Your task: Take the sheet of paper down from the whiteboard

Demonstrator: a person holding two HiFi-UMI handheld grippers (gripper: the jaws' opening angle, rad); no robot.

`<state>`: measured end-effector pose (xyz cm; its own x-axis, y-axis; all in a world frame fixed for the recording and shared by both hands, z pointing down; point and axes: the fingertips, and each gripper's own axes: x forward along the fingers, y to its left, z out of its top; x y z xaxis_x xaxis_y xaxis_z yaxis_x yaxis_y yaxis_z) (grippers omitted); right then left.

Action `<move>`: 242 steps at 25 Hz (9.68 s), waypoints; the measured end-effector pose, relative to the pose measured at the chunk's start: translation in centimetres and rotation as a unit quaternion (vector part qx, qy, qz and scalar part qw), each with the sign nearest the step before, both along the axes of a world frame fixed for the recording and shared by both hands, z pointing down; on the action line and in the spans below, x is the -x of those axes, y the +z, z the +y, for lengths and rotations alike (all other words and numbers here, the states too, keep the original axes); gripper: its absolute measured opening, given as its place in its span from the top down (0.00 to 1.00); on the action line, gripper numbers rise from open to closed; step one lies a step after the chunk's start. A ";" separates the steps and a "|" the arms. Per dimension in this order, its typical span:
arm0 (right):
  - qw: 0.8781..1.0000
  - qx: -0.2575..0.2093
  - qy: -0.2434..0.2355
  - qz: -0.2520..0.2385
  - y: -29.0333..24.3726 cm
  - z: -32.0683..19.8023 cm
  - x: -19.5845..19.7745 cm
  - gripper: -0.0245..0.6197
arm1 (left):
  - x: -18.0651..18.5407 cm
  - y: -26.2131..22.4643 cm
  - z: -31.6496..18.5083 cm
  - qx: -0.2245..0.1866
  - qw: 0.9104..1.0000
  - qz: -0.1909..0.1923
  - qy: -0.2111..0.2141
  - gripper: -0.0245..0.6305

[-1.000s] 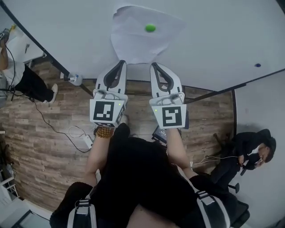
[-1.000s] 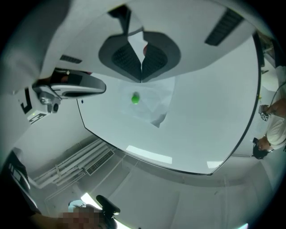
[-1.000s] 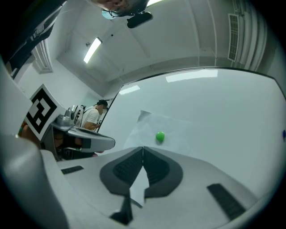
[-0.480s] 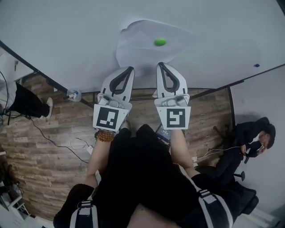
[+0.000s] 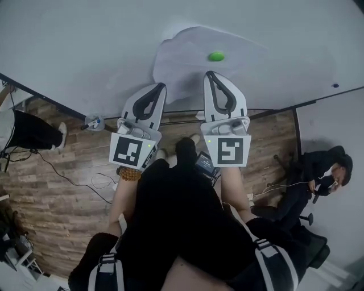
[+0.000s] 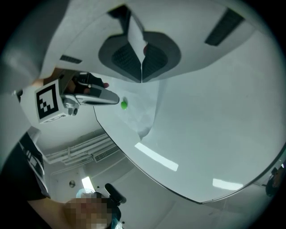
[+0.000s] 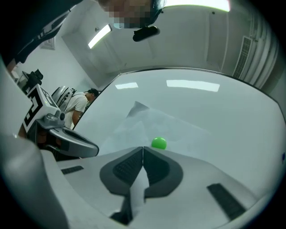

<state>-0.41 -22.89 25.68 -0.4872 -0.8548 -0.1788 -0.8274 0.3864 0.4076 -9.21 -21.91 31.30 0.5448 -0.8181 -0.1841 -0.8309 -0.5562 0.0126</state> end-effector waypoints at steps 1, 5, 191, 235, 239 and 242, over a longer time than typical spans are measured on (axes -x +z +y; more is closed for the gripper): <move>1.000 0.001 0.000 0.002 0.1 0.1 0.0 0.96 | 0.1 0.1 0.0 -0.002 1.000 -0.001 0.003 0.94; 1.000 -0.001 -0.003 0.001 0.5 -0.1 -0.1 0.96 | 0.7 0.5 0.3 -0.006 1.000 0.001 0.002 0.94; 0.999 -0.040 0.027 0.004 -2.3 -1.9 -0.4 0.78 | 1.4 5.2 -3.8 0.126 0.984 0.125 0.000 0.95; 0.998 0.031 -0.031 0.033 2.1 0.9 -0.2 0.78 | 1.0 5.2 -1.9 0.155 0.977 0.144 -0.026 0.95; 0.998 0.041 -0.044 0.002 2.1 0.9 -0.3 0.78 | 0.6 4.6 -1.1 0.155 0.978 0.131 -0.040 0.95; 0.997 0.053 -0.052 -0.004 2.1 1.5 -1.4 0.78 | -0.5 3.8 -0.3 0.152 0.980 0.117 -0.056 0.95</move>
